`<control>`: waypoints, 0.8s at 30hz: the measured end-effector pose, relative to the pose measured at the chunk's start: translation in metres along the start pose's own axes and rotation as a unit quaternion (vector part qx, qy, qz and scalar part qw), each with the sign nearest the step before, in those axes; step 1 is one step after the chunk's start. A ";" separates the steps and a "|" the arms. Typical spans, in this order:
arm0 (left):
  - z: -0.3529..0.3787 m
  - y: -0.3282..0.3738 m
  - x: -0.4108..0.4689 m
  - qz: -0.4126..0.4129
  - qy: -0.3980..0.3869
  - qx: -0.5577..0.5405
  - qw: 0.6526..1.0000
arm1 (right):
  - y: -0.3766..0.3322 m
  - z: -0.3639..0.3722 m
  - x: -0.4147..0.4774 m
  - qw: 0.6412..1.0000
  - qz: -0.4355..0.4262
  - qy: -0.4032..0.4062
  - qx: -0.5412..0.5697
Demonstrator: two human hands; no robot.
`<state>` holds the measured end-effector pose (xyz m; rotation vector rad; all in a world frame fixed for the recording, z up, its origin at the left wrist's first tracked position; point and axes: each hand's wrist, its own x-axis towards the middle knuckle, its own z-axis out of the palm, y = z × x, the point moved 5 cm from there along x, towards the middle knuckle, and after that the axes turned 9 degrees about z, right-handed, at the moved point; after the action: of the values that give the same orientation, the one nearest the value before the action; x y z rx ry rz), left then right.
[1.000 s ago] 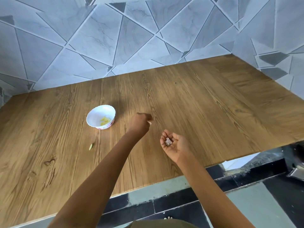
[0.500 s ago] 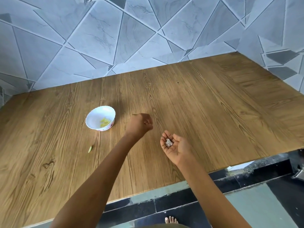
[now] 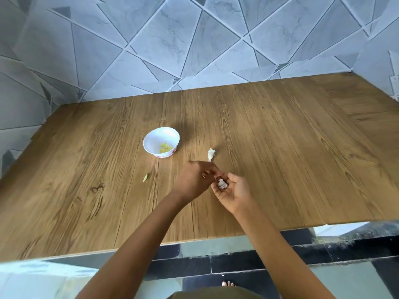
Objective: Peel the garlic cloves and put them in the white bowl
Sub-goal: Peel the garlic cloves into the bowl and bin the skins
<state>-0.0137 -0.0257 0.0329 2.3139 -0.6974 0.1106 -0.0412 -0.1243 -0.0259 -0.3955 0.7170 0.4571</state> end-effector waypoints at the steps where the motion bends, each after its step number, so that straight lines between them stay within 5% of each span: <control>1: -0.003 -0.001 -0.003 -0.007 0.009 -0.010 1.000 | 0.002 0.001 -0.001 1.000 0.002 0.001 -0.001; 15: -0.040 -0.052 -0.076 -0.181 0.145 -0.171 0.958 | 0.051 0.008 -0.004 0.999 0.028 -0.015 -0.042; 24: -0.081 -0.069 -0.184 -0.322 0.313 -0.087 0.889 | 0.122 0.042 0.007 0.964 0.159 -0.042 -0.211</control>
<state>-0.1261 0.1522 0.0019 2.0352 0.3784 0.4394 -0.0780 -0.0001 -0.0251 -0.6595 0.5992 0.9335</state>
